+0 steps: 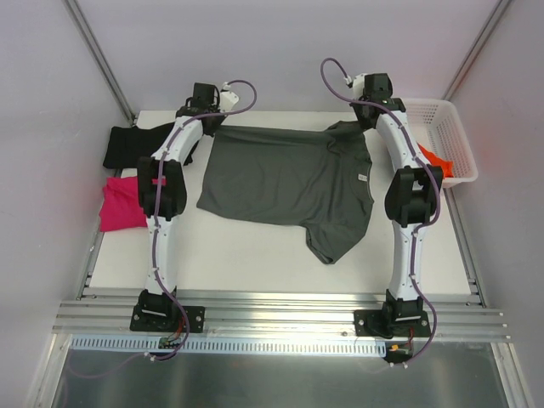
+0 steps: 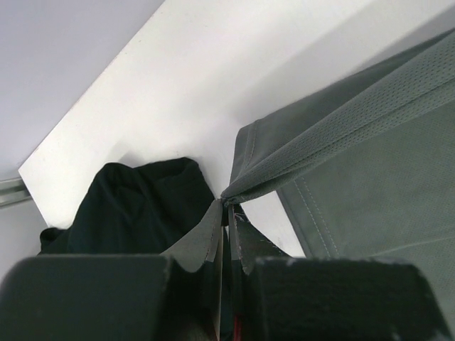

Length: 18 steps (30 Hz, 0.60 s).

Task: Fold and stack the t-shirts
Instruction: Flatten out the tshirt, then fold the flattened tshirt in 1/3 of the way

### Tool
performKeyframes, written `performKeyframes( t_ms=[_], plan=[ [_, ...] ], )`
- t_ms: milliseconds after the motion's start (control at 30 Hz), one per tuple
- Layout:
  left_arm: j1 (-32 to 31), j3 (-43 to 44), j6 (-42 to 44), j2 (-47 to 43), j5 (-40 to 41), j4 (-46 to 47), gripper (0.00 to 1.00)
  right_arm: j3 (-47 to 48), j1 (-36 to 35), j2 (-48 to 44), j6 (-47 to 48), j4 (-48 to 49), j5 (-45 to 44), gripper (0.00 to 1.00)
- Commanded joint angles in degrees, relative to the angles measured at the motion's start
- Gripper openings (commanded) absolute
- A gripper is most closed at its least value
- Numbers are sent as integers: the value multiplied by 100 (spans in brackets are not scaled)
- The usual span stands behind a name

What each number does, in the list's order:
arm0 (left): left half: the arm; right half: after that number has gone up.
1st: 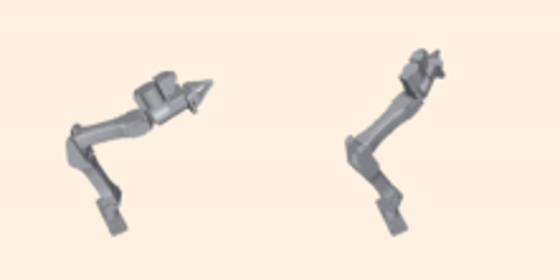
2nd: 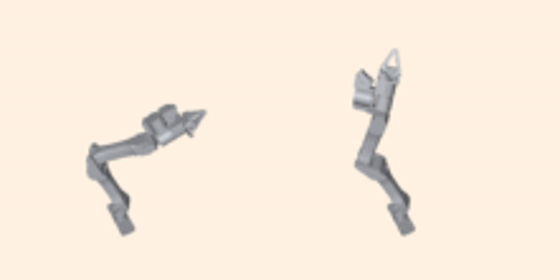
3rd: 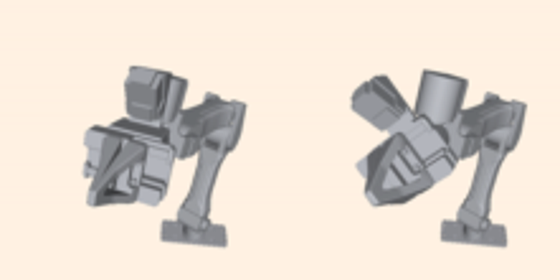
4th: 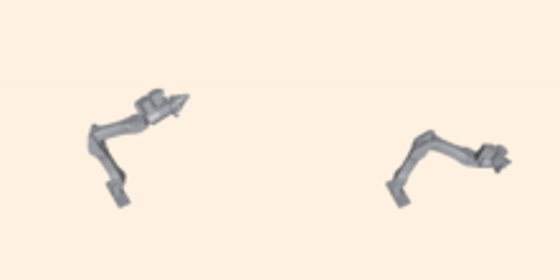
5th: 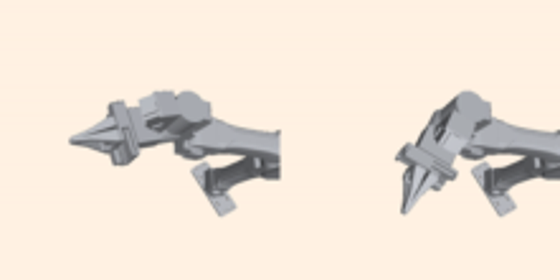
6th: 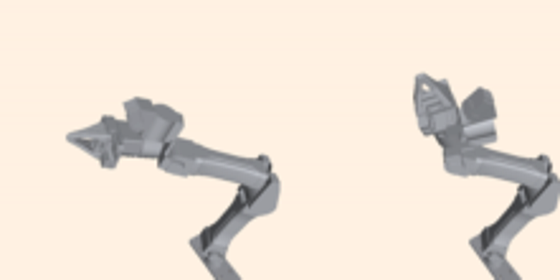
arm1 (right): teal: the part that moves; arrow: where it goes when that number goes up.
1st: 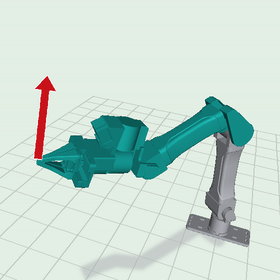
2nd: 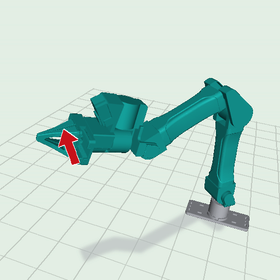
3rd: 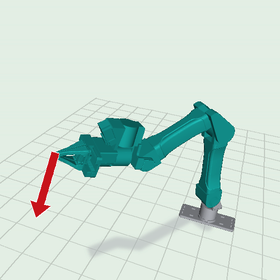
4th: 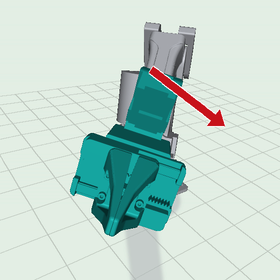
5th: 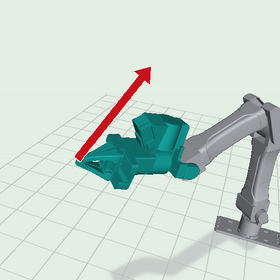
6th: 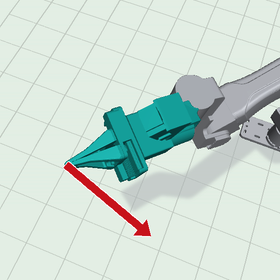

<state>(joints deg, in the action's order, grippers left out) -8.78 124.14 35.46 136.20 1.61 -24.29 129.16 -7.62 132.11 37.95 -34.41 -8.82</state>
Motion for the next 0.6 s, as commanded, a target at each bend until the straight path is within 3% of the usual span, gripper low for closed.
performKeyframes(
  t_ms=[0,567],
  plan=[
    [139,155,-66,-85,173,92,0,-49,-3,-186,-51,111,-120,1],
    [280,-1532,-197,-1095,-64,118,0,-1526,32,-1249,-289,-496,328,1]
  ],
)
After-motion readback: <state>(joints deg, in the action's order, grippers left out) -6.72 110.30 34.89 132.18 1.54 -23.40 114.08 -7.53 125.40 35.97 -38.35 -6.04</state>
